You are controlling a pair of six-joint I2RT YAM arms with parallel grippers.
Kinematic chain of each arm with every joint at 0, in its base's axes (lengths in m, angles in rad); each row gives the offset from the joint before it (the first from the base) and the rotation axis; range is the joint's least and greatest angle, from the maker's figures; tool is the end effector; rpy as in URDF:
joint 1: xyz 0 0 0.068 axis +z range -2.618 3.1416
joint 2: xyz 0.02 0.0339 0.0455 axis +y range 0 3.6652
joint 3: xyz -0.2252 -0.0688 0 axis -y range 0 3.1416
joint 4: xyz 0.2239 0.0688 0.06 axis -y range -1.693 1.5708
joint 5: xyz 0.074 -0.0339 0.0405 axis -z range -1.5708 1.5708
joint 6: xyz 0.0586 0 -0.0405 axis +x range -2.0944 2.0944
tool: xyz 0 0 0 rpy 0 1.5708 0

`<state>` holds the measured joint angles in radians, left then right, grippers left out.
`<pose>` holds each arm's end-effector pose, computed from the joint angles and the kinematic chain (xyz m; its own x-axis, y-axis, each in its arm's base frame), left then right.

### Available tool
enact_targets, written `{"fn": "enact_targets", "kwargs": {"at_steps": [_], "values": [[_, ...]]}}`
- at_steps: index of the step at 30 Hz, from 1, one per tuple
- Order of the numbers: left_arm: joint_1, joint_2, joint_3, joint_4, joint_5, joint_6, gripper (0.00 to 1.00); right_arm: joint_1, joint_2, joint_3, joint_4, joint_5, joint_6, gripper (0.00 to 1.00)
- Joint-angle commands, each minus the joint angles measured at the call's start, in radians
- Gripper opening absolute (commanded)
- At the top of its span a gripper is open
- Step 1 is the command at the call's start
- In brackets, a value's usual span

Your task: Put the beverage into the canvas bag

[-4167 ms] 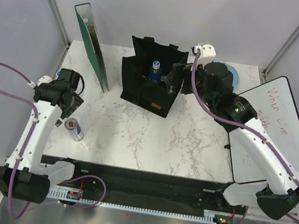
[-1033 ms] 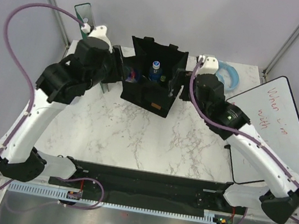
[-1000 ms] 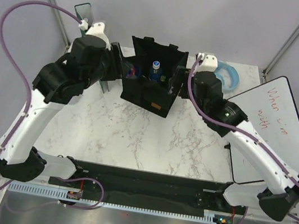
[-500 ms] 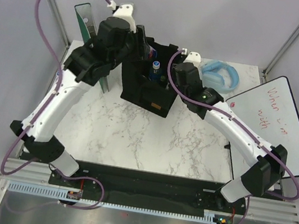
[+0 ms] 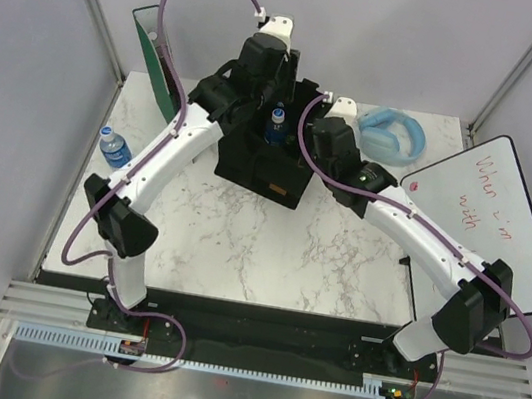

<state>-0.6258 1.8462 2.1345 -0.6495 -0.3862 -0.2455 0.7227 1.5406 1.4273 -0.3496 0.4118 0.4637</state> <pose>0.3362 -0.2157 0.4061 -0.3403 -0.0318 -0.9398 0.1797 0.9788 -0.0982 0.2831 0.2183 0.3159 -0.4505 0.1492 -0.8802 -0.1521 0.9587 0.2403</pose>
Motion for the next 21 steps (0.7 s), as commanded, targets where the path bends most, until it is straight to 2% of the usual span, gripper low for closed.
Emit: {"fn": "enact_targets", "kwargs": {"at_steps": [1,13,21], "values": [[0.021,0.008,0.05,0.133,-0.094,0.081,0.02,-0.002,-0.036,-0.019,0.024,-0.005,-0.007,0.0],[0.106,0.07,-0.005,0.133,-0.117,0.103,0.02,-0.002,-0.043,-0.025,0.038,-0.015,-0.008,0.0],[0.123,0.103,-0.035,0.128,-0.132,0.098,0.02,-0.003,-0.042,-0.03,0.046,-0.021,-0.01,0.0]]}}
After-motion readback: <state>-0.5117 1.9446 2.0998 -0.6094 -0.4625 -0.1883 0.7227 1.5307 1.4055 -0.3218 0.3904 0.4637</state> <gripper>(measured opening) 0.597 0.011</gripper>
